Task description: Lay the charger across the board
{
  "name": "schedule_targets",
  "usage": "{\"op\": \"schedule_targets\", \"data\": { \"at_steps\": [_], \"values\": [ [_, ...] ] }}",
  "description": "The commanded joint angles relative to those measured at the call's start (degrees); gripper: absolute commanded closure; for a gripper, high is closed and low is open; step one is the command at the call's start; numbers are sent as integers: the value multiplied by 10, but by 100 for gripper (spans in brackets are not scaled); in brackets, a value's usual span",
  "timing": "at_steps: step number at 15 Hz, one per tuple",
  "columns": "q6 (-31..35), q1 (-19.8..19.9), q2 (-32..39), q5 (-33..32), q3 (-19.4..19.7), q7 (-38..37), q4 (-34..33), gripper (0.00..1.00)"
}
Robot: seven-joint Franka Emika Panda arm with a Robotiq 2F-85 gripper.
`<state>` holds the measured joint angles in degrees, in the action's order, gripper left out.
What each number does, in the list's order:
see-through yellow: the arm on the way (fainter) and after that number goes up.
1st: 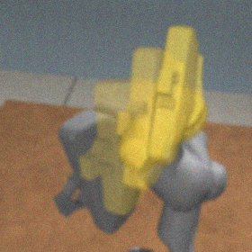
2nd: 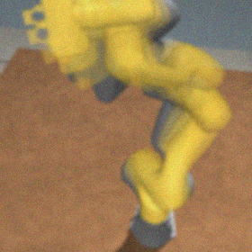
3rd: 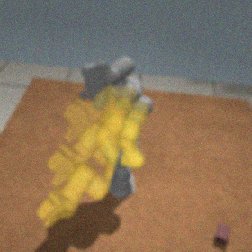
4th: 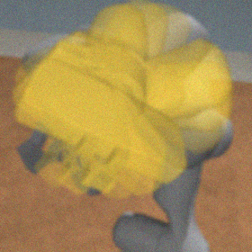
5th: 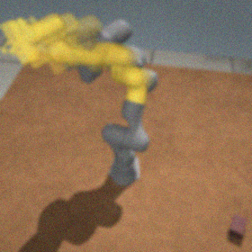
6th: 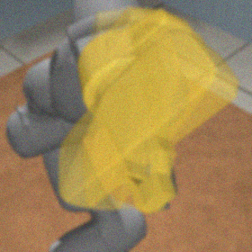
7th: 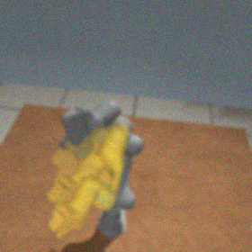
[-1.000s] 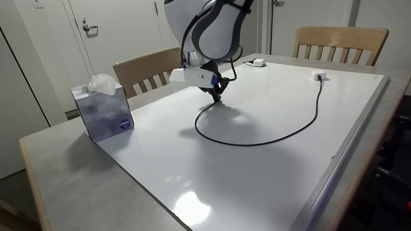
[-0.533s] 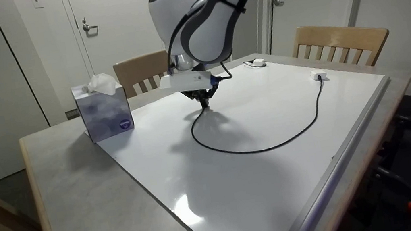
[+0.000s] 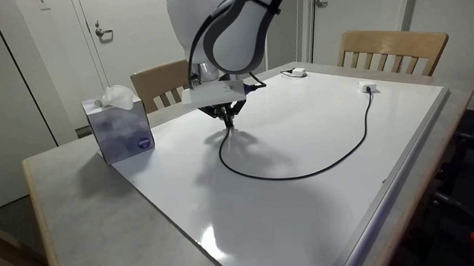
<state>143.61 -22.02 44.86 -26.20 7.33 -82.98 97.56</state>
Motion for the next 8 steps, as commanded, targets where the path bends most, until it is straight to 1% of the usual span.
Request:
{"op": "schedule_targets", "data": {
  "at_steps": [1,3,4,5,6,8],
  "values": [
    [25,19,23,28,-43,108,-24,98],
    [28,20,24,42,-58,167,-30,98],
    [28,15,25,41,-57,195,-31,98],
    [13,-5,7,42,-24,151,-18,98],
    [12,-7,7,47,-25,158,-19,93],
    [12,-12,7,47,-20,155,-19,93]
  ]
}}
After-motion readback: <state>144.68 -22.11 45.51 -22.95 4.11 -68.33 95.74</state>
